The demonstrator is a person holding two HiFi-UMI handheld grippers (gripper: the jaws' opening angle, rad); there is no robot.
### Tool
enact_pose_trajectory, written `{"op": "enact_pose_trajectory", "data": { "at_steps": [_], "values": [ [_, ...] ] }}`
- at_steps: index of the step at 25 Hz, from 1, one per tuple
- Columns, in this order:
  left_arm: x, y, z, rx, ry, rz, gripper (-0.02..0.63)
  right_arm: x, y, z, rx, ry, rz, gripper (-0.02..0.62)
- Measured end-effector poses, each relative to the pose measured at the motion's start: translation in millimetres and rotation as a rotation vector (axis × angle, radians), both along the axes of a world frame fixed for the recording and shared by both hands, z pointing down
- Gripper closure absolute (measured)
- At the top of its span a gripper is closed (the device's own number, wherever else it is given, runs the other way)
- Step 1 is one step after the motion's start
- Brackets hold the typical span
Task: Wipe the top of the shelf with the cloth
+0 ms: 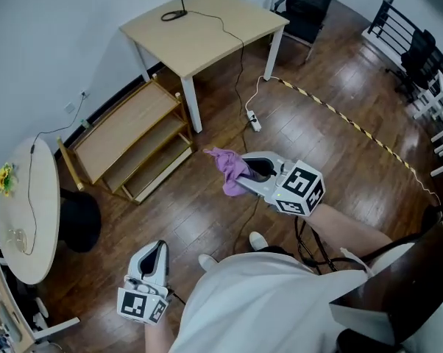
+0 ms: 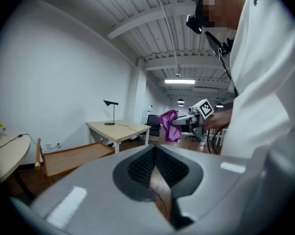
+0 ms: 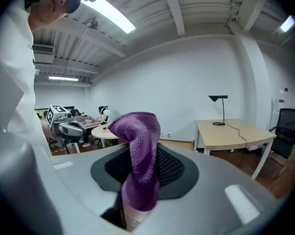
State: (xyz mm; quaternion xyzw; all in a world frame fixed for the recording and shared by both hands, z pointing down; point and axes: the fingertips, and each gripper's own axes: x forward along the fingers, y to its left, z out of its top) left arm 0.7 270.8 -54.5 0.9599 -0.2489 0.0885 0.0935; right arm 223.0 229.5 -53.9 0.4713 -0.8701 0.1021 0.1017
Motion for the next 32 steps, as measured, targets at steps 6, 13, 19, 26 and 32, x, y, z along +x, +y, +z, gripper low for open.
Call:
{"op": "enact_pose_trajectory", "data": {
  "at_steps": [6, 13, 19, 26, 32],
  "values": [
    [76.1, 23.8, -23.7, 0.038, 0.014, 0.031, 0.584, 45.3, 25.1, -6.9, 0.026, -0.023, -0.038, 0.469],
    [133.1, 41.7, -22.5, 0.037, -0.001, 0.004, 0.584, 93.5, 43.4, -3.3, 0.041, -0.035, -0.077, 0.468],
    [158.9, 56.6, -18.0, 0.034, -0.010, -0.017, 0.584, 120.6, 53.9, 1.2, 0.039, -0.038, -0.087, 0.468],
    [183.1, 63.6, -19.5, 0.038, -0.024, -0.013, 0.584, 143.5, 67.4, 3.9, 0.041, -0.042, -0.074, 0.468],
    [192.4, 67.8, -16.1, 0.039, -0.012, 0.000, 0.584, 152.4, 78.1, 13.3, 0.028, -0.031, -0.061, 0.468]
  ]
}}
